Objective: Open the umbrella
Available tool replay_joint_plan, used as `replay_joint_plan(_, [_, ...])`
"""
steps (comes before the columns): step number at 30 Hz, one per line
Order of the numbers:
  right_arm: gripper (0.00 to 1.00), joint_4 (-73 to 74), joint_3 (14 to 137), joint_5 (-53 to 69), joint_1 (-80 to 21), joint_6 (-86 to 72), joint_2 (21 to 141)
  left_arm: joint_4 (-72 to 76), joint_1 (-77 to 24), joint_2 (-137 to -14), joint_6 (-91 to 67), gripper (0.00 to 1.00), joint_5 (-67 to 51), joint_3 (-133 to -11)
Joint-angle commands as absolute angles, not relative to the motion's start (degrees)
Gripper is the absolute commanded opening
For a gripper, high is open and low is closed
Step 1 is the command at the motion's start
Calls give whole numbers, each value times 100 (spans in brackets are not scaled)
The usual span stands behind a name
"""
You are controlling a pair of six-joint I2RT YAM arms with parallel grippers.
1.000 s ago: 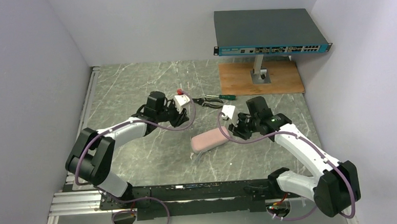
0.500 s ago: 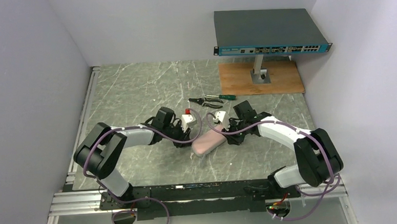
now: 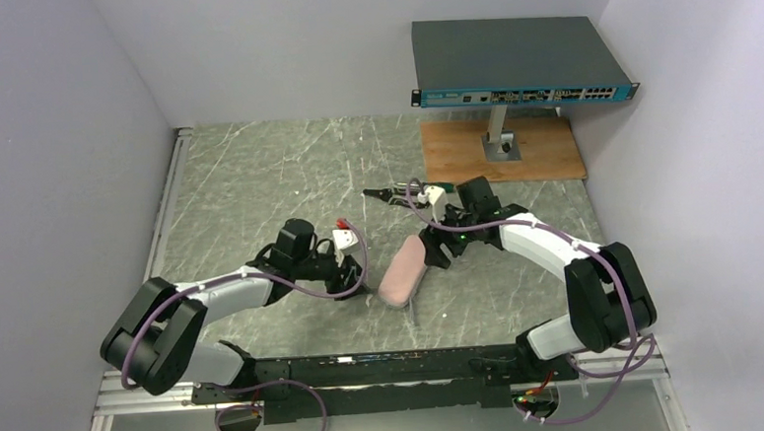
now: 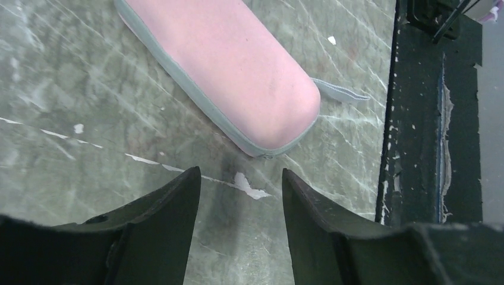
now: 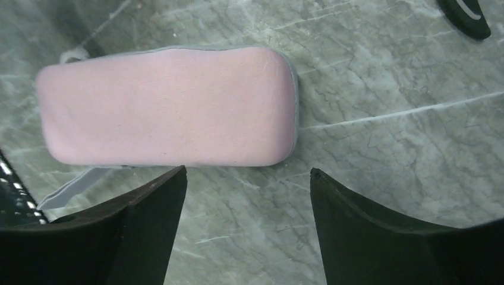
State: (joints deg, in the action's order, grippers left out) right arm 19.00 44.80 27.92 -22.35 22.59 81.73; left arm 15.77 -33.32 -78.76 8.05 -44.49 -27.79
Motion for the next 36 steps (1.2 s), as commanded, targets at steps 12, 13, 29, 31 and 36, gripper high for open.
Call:
replay_joint_plan(12, [95, 2392, 4723, 4261, -2174, 236, 8498, 1918, -4288, -8052, 2343, 62, -3573, -2587])
replay_joint_plan(13, [95, 2356, 4737, 4304, -2175, 173, 8564, 2024, -4335, -8100, 2396, 62, -3512, -2559])
replay_joint_plan(29, [88, 1876, 4900, 4378, -2171, -345, 9133, 2724, -4675, -8589, 2143, 27, -3320, -2518])
replay_joint_plan(31, [81, 1925, 4919, 4284, -2169, -269, 9218, 2610, -4675, -8629, 2117, 19, -3305, -2588])
replay_joint_plan(36, [57, 1982, 4900, 3983, -2158, -53, 9423, 2281, -4669, -8571, 2059, 0, -3260, -2697])
